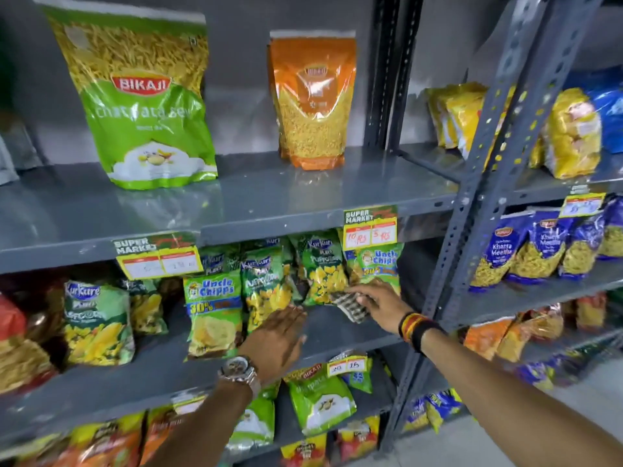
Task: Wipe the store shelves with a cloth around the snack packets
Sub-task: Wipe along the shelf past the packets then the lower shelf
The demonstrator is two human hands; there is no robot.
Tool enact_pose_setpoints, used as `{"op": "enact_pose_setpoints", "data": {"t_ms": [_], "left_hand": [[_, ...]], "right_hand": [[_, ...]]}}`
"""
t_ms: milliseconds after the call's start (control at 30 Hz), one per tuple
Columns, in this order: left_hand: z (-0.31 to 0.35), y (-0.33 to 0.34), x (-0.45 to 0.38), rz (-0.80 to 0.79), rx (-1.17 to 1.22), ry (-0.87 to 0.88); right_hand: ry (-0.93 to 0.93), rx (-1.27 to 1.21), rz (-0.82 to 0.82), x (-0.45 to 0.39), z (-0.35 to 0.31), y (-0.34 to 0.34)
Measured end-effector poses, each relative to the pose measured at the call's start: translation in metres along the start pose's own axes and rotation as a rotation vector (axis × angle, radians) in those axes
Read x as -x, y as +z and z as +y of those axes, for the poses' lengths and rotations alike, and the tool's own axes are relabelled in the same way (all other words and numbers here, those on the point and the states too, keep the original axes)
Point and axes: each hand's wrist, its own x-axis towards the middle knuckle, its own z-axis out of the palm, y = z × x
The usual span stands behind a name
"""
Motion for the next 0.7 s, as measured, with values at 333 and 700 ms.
{"op": "enact_pose_setpoints", "data": {"t_ms": [333,700], "left_hand": [[-0.009,0.114,0.008,0.019,-0.020,-0.168],[-0.008,0.138,0.016,-0.055,-0.041,-0.325]], "right_hand": [[-0.027,0.157,-0.061,-0.038,0.024,0.115],[-0.032,0.340,-0.228,-0.022,0.047,0.150]]}}
